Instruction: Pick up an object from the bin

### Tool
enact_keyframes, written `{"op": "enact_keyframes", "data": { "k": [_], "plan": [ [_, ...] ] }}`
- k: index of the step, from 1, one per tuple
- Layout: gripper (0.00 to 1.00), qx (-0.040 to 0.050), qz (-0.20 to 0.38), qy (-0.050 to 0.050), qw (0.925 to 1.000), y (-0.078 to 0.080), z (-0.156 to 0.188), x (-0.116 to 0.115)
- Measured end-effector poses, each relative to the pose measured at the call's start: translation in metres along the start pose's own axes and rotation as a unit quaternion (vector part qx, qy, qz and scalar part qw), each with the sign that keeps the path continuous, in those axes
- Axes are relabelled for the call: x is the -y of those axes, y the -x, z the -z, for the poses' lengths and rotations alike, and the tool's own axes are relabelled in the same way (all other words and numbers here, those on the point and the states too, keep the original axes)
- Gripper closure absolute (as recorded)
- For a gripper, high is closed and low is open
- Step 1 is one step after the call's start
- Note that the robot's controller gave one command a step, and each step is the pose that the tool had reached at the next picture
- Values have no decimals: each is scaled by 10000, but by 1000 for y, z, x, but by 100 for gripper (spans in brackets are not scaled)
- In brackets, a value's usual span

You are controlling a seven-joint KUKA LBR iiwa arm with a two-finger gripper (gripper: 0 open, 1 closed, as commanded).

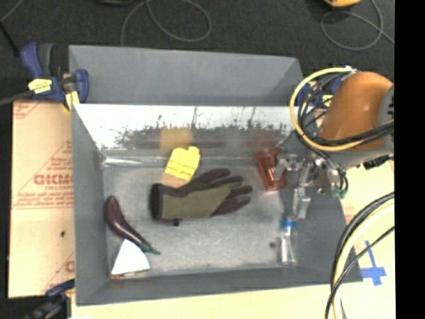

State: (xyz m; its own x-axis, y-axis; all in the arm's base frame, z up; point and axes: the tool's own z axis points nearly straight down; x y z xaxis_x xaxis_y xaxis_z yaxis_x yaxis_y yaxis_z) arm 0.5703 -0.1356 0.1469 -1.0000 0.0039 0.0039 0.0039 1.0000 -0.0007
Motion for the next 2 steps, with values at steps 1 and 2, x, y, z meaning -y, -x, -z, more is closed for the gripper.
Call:
{"op": "enact_keyframes", "data": {
  "k": [1, 2],
  "plan": [
    [0, 39, 14, -7, 10000, 2, 5, 0],
    [0, 60, 128, -22, 9999, 24, -28, -34]
  ]
}}
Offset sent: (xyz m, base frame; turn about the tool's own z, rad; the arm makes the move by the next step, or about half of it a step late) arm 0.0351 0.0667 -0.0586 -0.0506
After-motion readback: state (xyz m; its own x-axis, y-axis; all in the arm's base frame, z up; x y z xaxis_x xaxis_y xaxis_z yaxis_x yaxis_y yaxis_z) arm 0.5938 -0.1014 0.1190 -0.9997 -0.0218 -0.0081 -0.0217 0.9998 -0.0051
